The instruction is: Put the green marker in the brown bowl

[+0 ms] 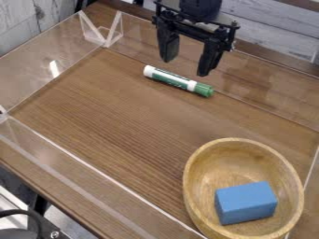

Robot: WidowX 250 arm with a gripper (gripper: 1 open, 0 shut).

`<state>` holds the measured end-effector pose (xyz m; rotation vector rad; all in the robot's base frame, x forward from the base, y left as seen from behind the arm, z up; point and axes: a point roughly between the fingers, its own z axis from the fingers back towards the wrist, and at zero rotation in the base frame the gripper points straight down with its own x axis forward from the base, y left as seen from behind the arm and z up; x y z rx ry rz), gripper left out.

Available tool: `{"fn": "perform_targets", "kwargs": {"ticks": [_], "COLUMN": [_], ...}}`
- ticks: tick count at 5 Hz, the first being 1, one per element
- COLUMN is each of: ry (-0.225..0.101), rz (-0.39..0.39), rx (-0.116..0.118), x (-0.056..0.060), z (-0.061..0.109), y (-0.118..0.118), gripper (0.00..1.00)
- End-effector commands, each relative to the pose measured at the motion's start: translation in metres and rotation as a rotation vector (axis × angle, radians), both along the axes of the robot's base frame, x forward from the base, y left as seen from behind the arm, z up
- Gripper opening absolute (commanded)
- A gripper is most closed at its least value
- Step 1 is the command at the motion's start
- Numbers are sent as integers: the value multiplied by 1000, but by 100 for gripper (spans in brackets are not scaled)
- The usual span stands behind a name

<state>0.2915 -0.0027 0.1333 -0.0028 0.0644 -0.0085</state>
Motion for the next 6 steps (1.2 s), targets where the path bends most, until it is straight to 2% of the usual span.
{"fn": "perform_targets", "kwargs": {"ticks": [1, 2, 4, 6], "ry": [9, -7, -41, -49], "rz": [-83, -190, -319, -368], "rx": [0, 0, 9, 17], "x": [1, 5, 14, 18], "z": [-9, -25, -42, -54], "y": [1, 3, 7, 14], "gripper": [100, 100, 100, 100]}}
